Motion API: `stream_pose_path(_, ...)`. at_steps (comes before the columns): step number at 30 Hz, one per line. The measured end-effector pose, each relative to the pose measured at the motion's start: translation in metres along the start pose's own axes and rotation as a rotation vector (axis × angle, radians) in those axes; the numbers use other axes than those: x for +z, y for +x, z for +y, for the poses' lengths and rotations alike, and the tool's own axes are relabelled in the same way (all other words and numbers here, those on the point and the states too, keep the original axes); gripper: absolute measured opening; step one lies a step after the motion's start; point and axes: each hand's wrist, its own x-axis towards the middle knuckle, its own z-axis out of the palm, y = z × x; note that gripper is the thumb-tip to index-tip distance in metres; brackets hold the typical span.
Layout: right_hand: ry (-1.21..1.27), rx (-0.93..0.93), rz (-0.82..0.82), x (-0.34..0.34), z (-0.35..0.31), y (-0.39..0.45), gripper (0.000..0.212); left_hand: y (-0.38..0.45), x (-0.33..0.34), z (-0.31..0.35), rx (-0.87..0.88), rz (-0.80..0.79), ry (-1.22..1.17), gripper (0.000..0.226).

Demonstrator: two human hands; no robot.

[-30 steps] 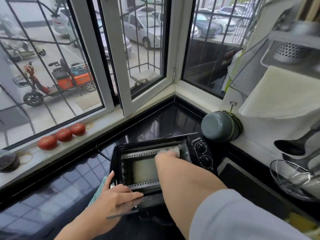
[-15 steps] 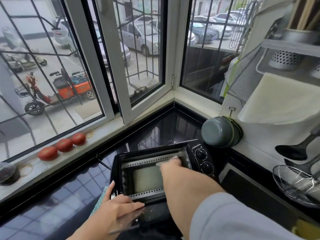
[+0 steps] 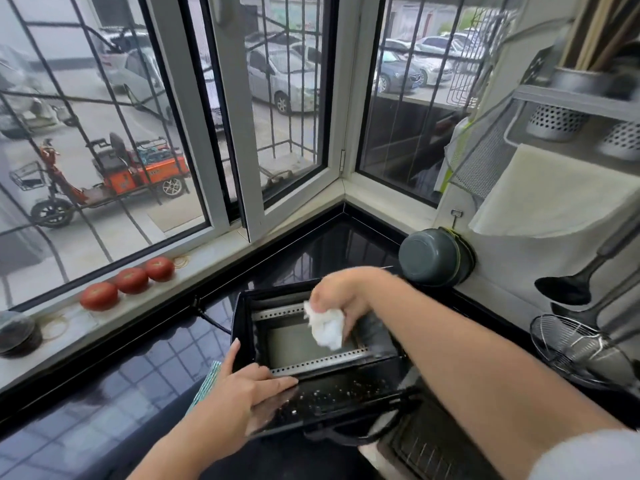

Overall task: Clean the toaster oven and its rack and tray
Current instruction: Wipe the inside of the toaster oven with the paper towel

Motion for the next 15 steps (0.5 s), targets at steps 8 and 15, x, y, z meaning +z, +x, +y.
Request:
stream_pose_path(8, 1.235, -0.745, 0.609, 0.029, 0.104, -0.119, 0.016, 0.005, -0.009, -0.012, 0.055, 0.02, 0.056, 0.048)
stream_pose_path(15, 1.603, -0.433, 1.05, 0.105, 0.275, -0.061, 0.035, 0.006, -0.016, 0.006, -0.1, -0.072, -0.05, 0.063)
